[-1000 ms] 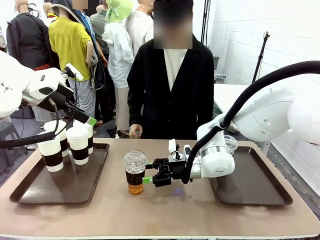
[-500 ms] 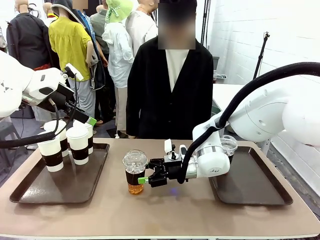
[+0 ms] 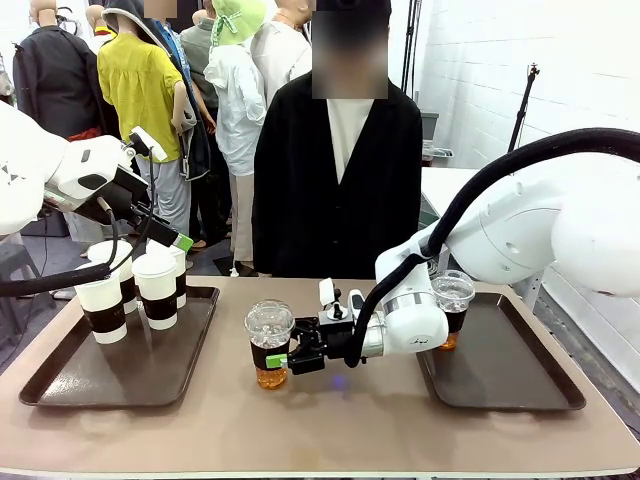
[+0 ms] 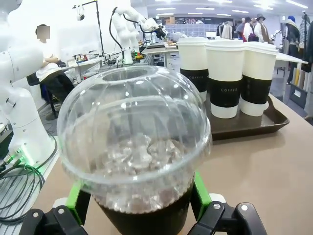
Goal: Distribute the coffee onto the tray.
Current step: Pick up another iced Americano from the middle of the table and place it on the right Handle tray.
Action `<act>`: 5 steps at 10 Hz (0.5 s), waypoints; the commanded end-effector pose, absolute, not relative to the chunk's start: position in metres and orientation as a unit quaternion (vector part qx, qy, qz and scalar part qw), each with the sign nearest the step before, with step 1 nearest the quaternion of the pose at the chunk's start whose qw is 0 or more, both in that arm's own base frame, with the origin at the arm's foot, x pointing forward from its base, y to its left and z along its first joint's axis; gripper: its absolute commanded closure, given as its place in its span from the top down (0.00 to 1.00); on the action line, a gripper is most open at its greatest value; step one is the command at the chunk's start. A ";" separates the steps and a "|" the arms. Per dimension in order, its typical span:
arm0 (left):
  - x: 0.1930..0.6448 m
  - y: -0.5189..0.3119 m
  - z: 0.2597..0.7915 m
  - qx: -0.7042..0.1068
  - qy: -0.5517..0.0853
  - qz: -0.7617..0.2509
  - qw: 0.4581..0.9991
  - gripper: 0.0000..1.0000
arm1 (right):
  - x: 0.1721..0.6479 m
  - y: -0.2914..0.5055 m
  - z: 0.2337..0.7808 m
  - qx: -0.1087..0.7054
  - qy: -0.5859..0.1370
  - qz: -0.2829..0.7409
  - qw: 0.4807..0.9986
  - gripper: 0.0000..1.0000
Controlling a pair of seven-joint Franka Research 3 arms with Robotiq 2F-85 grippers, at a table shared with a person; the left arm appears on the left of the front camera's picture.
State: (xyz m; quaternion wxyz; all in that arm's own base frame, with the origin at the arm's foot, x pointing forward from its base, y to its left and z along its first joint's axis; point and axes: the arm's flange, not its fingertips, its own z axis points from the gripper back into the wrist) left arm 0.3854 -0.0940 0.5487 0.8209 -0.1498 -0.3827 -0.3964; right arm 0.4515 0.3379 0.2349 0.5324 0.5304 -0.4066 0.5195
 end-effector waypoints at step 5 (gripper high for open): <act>0.385 -0.092 0.549 -0.150 -0.379 -0.398 0.822 1.00 | 0.455 0.354 0.231 0.540 -0.366 0.524 0.548 0.82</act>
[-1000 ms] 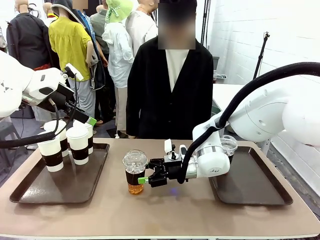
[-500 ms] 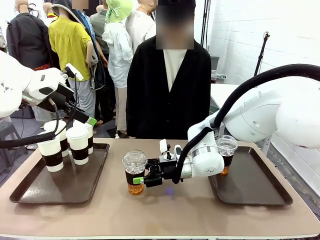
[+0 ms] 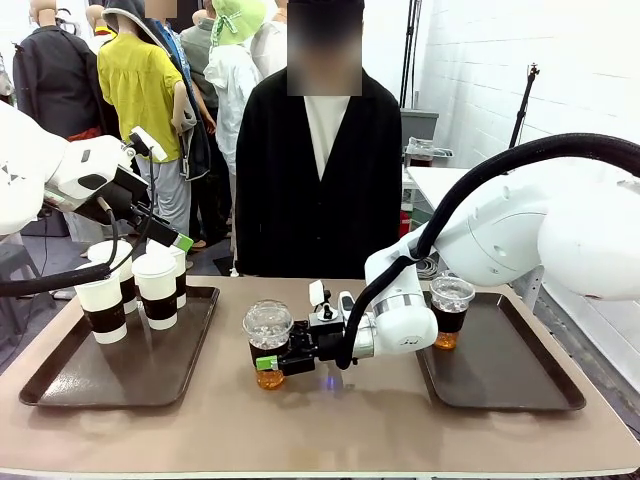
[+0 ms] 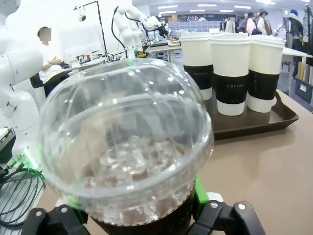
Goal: Distribute the coffee onto the tray.
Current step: Pick up another iced Americano from the middle of the table and place it on the right Handle tray.
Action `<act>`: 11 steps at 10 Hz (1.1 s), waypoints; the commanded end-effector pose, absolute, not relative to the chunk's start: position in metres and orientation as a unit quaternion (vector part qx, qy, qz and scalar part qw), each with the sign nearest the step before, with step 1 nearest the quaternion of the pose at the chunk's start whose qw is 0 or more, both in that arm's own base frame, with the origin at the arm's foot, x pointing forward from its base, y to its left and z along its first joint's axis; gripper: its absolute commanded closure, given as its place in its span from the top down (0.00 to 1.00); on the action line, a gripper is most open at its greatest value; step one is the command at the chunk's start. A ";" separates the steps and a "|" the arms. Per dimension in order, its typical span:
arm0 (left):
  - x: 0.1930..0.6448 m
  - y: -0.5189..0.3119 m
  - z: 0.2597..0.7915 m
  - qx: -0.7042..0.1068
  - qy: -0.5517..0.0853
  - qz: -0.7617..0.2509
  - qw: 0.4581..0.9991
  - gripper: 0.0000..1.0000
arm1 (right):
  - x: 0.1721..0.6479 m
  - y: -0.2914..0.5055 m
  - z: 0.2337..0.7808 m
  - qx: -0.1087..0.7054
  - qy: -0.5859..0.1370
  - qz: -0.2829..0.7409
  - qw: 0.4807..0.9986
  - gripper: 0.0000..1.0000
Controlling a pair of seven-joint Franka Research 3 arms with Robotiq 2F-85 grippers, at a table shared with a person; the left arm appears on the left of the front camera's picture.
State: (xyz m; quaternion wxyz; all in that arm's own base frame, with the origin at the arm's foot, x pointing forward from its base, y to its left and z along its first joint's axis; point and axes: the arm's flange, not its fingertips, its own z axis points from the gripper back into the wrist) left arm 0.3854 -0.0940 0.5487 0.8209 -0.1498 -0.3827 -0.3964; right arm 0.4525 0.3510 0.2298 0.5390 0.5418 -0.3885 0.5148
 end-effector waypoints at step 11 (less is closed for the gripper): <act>0.385 -0.092 0.549 -0.150 -0.379 -0.398 0.822 1.00 | 0.423 0.252 0.299 0.551 -0.373 0.506 0.549 0.64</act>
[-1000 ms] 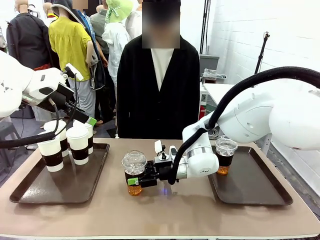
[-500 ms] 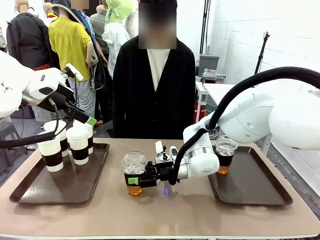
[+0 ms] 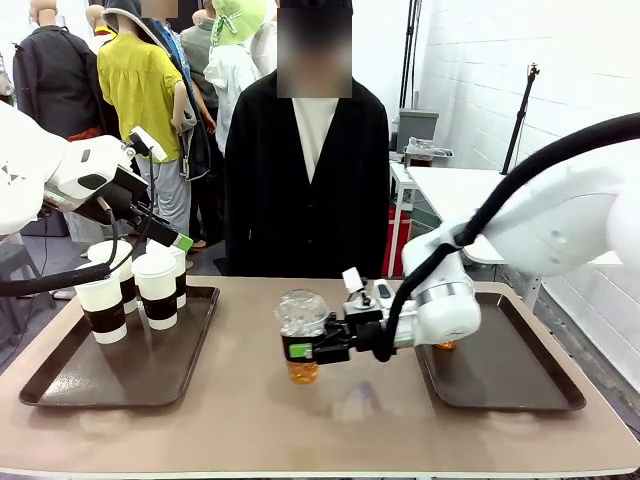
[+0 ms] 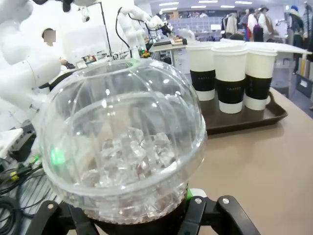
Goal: Distribute the coffee onto the tray.
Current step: Pick up another iced Americano from the middle of the table and place it on the right Handle tray.
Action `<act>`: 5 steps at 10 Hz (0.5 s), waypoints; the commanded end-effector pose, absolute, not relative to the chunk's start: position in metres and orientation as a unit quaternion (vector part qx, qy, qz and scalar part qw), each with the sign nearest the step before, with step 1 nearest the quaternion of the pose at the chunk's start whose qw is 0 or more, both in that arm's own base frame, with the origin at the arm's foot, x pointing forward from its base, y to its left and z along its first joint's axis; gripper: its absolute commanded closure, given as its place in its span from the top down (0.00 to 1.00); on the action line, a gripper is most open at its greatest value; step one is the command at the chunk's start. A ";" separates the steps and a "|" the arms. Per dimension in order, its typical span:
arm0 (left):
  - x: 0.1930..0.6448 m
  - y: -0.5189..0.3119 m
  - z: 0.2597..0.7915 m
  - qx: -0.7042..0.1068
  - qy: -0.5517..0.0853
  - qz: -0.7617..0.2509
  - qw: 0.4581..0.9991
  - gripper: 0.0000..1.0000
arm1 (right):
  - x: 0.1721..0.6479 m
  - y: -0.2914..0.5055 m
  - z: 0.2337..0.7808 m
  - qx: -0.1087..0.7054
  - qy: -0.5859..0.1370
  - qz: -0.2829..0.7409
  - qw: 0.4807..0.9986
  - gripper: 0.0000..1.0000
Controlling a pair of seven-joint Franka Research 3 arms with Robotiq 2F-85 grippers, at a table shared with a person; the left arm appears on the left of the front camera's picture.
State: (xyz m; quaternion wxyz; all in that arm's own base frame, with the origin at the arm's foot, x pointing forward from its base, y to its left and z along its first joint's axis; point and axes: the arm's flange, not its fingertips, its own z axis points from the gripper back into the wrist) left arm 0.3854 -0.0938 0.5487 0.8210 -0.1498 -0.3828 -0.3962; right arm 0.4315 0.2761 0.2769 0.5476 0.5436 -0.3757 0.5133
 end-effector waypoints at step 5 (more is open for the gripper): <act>0.385 -0.092 0.549 -0.150 -0.379 -0.398 0.822 1.00 | 0.401 0.133 0.329 0.523 -0.387 0.497 0.574 0.64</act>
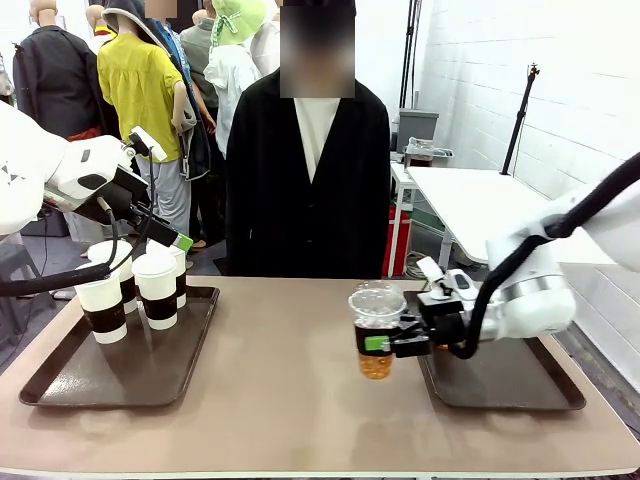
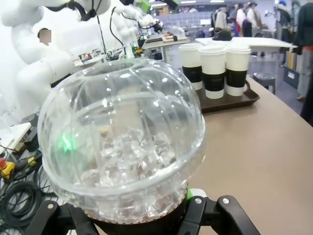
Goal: Distribute the coffee onto the tray.
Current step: Pick up another iced Americano from the middle of the table and place it on the right Handle tray.
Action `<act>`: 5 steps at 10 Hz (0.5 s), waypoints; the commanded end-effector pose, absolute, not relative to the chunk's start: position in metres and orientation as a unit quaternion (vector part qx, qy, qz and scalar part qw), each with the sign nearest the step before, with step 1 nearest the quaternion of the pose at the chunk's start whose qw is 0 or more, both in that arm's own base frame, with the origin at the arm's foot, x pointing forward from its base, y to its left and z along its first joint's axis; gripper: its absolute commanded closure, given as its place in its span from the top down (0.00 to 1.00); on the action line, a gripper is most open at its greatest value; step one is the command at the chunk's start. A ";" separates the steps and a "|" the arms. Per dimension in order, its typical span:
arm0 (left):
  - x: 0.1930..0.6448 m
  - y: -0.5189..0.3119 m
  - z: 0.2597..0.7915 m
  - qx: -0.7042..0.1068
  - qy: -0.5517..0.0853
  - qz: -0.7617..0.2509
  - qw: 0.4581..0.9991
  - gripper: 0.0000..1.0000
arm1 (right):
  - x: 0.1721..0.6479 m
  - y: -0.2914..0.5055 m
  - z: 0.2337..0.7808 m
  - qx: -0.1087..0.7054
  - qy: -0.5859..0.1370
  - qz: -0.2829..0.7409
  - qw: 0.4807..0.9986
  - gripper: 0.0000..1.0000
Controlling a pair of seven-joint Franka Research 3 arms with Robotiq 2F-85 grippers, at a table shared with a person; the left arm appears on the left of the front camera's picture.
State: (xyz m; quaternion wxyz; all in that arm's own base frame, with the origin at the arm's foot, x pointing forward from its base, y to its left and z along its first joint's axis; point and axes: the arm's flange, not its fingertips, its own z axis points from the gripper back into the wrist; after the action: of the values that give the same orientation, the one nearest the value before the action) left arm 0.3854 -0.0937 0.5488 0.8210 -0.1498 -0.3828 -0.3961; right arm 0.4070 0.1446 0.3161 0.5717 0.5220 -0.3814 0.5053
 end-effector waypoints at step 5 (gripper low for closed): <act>0.385 -0.092 0.549 -0.150 -0.379 -0.398 0.822 1.00 | 0.403 0.050 0.327 0.489 -0.413 0.481 0.600 0.64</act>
State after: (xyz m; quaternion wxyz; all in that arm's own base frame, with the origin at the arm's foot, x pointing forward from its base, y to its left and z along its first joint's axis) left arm 0.3854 -0.0938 0.5488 0.8210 -0.1498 -0.3828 -0.3962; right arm 0.4059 0.0550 0.3226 0.6066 0.4841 -0.4087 0.4803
